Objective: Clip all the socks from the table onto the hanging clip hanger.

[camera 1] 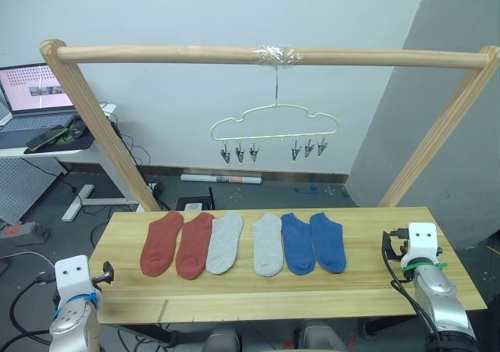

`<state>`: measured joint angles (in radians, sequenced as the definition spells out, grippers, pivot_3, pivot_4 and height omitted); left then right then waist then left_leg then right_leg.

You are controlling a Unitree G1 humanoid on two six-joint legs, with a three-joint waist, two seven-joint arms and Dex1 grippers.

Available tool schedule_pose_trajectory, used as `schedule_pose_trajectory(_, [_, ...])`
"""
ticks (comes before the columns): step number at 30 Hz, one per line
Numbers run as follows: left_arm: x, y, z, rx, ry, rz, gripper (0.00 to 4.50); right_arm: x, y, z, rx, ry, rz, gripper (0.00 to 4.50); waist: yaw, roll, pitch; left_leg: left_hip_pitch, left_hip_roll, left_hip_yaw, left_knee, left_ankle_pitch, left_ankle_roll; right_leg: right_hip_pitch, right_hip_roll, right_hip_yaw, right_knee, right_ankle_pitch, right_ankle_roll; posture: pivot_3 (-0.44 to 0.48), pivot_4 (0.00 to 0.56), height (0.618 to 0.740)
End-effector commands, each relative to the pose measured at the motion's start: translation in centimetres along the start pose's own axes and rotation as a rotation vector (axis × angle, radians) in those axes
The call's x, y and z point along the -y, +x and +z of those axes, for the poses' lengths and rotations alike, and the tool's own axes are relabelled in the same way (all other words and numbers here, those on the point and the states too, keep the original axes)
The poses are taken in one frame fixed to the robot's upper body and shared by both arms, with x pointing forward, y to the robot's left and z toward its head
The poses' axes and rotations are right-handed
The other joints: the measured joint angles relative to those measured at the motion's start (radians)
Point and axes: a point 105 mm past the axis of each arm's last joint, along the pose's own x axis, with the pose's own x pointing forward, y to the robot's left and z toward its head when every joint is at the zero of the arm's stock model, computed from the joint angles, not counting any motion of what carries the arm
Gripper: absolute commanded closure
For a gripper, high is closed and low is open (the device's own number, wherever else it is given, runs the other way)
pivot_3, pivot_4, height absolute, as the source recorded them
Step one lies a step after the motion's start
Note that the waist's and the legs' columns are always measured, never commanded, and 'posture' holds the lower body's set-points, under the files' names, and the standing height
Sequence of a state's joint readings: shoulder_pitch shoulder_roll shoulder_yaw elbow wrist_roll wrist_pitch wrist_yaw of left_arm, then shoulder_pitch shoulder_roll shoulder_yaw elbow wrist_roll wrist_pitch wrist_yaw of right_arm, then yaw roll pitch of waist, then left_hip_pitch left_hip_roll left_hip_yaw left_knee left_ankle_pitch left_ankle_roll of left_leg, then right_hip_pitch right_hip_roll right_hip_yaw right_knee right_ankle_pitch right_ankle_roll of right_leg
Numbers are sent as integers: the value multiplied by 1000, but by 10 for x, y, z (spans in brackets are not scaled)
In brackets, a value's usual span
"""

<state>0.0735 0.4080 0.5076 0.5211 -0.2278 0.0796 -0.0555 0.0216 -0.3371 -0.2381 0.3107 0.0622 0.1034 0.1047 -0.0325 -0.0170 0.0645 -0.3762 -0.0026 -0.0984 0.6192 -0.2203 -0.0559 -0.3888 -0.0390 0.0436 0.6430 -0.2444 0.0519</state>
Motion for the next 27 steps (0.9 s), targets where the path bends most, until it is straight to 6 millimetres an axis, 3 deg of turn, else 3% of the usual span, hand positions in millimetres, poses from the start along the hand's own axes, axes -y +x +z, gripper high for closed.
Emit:
schedule_pose_trajectory(1, [-8,0,16,48,4,16,18,6,1,16,55,-4,-23,0,0,0,0,0,0,0,0,0,0,0,0,0,0,0,0,22,0,740])
schedule_pose_trajectory(10, [-6,-14,18,70,52,-7,18,5,0,12,35,-32,-13,0,1,0,0,0,0,0,0,0,0,0,0,0,0,0,0,37,0,740])
schedule_pose_trajectory(14, [5,-25,33,141,17,-83,18,0,-1,17,46,2,28,0,2,0,0,0,0,0,0,0,0,0,0,0,0,0,0,40,2,740])
schedule_pose_trajectory(21, [71,-57,82,331,112,-387,18,-33,-17,47,112,20,240,0,3,3,6,-1,0,0,0,-4,-6,0,-1,1,-1,0,0,32,40,740])
schedule_pose_trajectory(27, [143,-85,124,458,51,-634,18,-91,-42,98,237,-40,570,0,3,6,32,-2,0,0,2,-2,-4,-1,-1,0,0,0,0,5,77,740])
